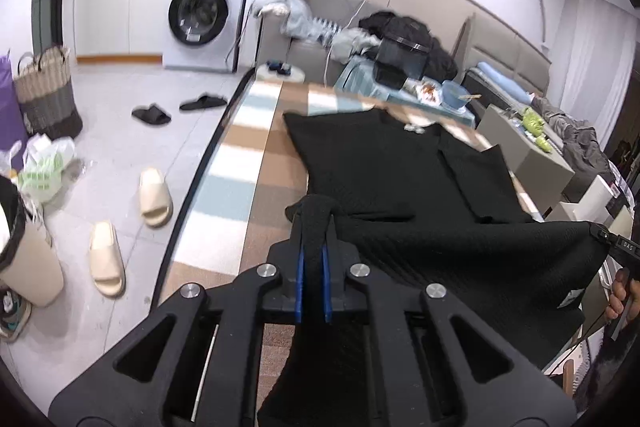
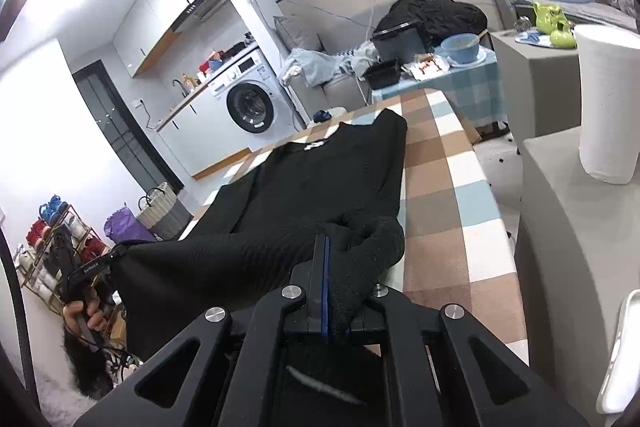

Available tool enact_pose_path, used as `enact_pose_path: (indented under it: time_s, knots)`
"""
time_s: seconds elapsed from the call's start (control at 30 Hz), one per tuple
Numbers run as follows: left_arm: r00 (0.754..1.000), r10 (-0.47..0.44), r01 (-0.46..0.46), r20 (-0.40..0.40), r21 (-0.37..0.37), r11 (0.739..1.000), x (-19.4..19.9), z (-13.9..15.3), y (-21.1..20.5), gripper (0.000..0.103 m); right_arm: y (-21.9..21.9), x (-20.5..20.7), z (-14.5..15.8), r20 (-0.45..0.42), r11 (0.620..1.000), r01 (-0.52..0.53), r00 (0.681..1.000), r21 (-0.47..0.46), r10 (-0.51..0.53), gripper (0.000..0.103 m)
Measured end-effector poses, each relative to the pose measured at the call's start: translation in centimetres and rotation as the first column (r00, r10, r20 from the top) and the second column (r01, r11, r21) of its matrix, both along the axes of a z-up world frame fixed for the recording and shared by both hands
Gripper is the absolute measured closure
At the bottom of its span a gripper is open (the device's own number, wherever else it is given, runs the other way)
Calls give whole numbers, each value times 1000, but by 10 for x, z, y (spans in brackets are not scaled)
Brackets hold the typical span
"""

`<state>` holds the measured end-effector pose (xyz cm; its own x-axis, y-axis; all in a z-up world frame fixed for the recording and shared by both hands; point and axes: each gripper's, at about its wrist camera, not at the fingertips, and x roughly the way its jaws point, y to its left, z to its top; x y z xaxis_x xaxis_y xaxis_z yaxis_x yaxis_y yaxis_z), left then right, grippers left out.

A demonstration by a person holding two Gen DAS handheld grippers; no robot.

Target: Fold small clothes

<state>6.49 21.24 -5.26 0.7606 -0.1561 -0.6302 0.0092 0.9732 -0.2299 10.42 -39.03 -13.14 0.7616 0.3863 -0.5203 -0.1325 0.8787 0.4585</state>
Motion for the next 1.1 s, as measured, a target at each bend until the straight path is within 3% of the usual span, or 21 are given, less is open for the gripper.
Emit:
enact_pose_path:
  time_s: [0.27, 0.6, 0.7, 0.77, 0.83, 0.9, 1.1]
  knots:
    - [988, 36, -46, -147, -61, 997, 63, -46, 10, 98, -1, 61, -21, -133, 998, 67, 989, 4, -66, 98]
    - [963, 81, -89, -255, -20, 996, 129, -86, 2, 96, -12, 118, -52, -258, 983, 183, 949, -23, -182, 97]
    - [960, 112, -112, -257, 13, 994, 130, -91, 1, 84, -16, 121, -61, -294, 980, 199, 935, -21, -197, 84]
    - [959, 144, -138, -242, 42, 990, 125, -89, 3, 58, -18, 118, -63, -304, 979, 203, 931, -22, -200, 74]
    - [962, 152, -147, -226, 38, 988, 118, -85, 6, 45, -19, 111, -61, -295, 982, 189, 937, -22, -187, 61]
    - [968, 131, -131, -215, 17, 991, 107, -81, 7, 44, -20, 101, -59, -284, 983, 180, 942, -20, -179, 50]
    - [970, 85, -80, -228, 31, 996, 80, -80, 0, 44, -12, 70, -63, -291, 990, 118, 947, -80, -137, 50]
